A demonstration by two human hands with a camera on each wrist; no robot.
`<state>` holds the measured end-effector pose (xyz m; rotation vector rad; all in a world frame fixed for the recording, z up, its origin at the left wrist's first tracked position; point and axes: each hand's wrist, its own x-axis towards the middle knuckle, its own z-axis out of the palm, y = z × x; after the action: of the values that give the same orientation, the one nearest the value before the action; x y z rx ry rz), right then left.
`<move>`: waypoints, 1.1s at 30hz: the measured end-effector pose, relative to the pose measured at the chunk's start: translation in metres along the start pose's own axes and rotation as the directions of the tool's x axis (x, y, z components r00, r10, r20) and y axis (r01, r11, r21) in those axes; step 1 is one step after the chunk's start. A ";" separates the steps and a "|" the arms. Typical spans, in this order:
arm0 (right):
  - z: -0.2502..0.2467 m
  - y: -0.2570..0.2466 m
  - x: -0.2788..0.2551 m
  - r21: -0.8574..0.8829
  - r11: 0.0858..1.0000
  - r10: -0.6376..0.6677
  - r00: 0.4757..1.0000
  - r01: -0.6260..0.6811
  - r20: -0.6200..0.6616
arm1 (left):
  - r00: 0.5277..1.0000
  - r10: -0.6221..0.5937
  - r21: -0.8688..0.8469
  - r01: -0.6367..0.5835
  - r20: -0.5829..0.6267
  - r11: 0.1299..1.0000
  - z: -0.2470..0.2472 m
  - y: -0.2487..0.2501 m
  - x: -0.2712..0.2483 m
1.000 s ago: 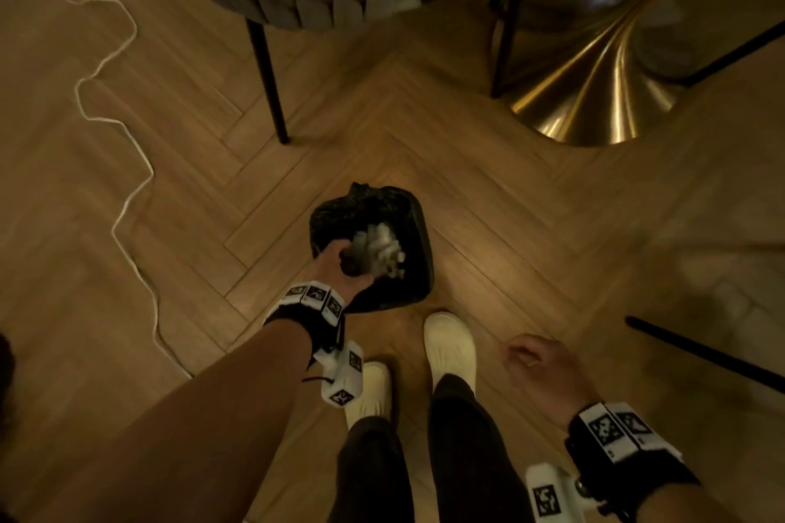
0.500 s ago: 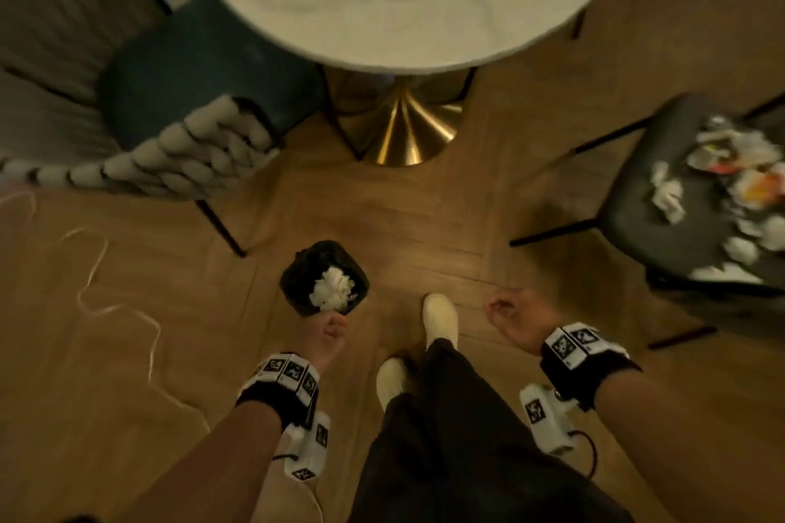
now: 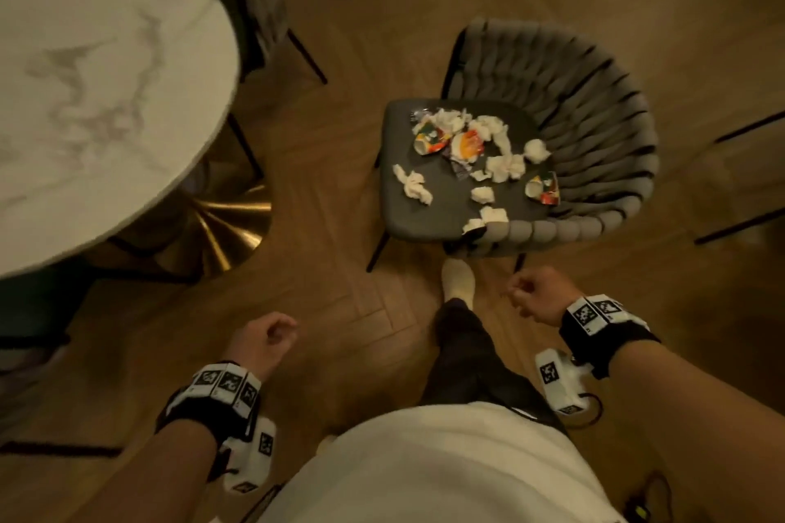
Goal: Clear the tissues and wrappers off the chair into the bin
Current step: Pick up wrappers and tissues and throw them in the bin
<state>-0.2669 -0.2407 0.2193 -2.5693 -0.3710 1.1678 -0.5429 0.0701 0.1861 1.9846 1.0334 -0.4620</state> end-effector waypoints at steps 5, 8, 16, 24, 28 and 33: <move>-0.105 0.038 0.099 -0.003 1.000 0.007 1.000 -0.007 0.001 | 0.994 -0.041 0.071 0.034 0.098 0.997 0.029 0.104 0.088; -0.166 0.049 0.162 0.050 0.998 0.045 0.999 -0.044 -0.016 | 0.985 -0.079 0.091 0.065 0.156 0.994 0.048 0.169 0.129; -0.203 0.096 0.367 0.017 0.960 0.279 0.960 -0.280 0.034 | 0.976 -0.099 0.189 0.062 0.193 0.980 0.090 0.266 0.286; -0.139 0.162 0.482 -0.063 0.927 0.374 0.924 -0.370 0.076 | 0.988 -0.070 0.407 0.009 0.136 0.913 0.164 0.262 0.428; -0.149 0.149 0.478 -0.079 0.922 0.383 0.922 -0.379 0.052 | 0.988 -0.064 0.469 -0.009 0.140 0.883 0.183 0.267 0.442; -0.177 0.135 0.454 0.068 0.970 0.243 0.961 -0.235 -0.136 | 0.969 0.184 0.354 -0.231 0.162 0.906 0.178 0.287 0.430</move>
<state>0.1723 -0.2348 -0.0305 -2.6886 0.0033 1.0423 -0.0478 0.0495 -0.0456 2.3358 0.6788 -0.6947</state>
